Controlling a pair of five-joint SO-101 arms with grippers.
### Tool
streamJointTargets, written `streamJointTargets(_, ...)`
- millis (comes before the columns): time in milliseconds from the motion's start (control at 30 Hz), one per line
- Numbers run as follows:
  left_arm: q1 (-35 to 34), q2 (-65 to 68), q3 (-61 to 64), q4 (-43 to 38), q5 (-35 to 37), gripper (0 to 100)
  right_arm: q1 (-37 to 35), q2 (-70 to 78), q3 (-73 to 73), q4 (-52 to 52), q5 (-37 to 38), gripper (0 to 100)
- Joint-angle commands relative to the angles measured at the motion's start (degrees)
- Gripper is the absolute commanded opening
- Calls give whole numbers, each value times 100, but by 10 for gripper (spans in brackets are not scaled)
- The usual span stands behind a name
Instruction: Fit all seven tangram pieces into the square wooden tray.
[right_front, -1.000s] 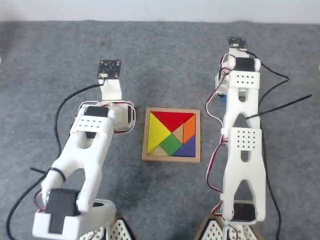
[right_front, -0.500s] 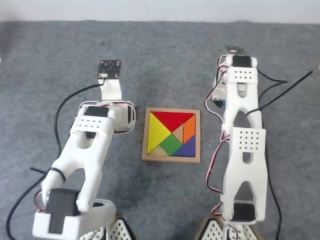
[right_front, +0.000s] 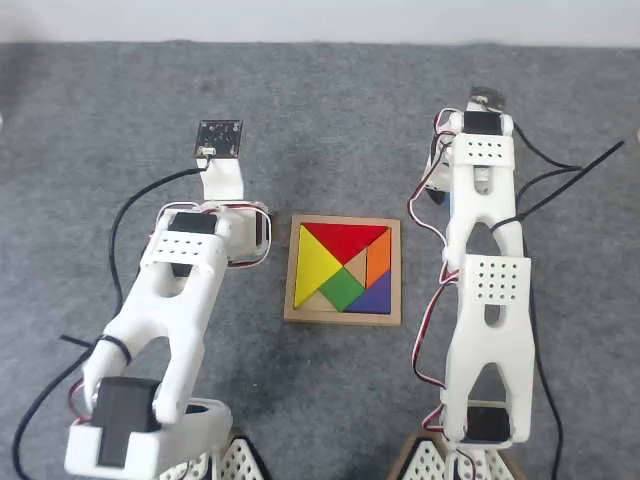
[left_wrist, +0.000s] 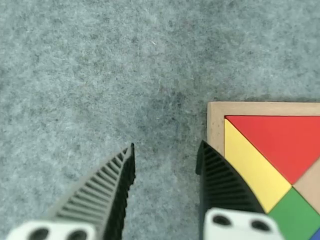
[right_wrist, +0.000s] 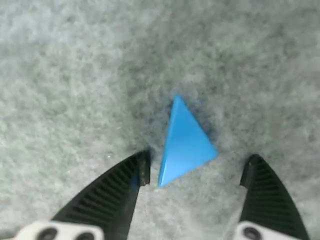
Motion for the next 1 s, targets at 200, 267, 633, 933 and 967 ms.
streamJointTargets(200,0,-255,-127,-70,-44,203,-57,-171,-35,-382,141,299)
streamJointTargets(267,0,-255,-127,-70,-44,203,-57,-171,-35,-382,237,287)
streamJointTargets(633,-9,-255,-127,-70,-44,203,-84,-171,0,-382,563,160)
streamJointTargets(933,-18,-255,-127,-70,-44,203,-101,-171,0,31,545,158)
streamJointTargets(967,-18,-255,-127,-70,-44,203,-101,-171,0,48,545,158)
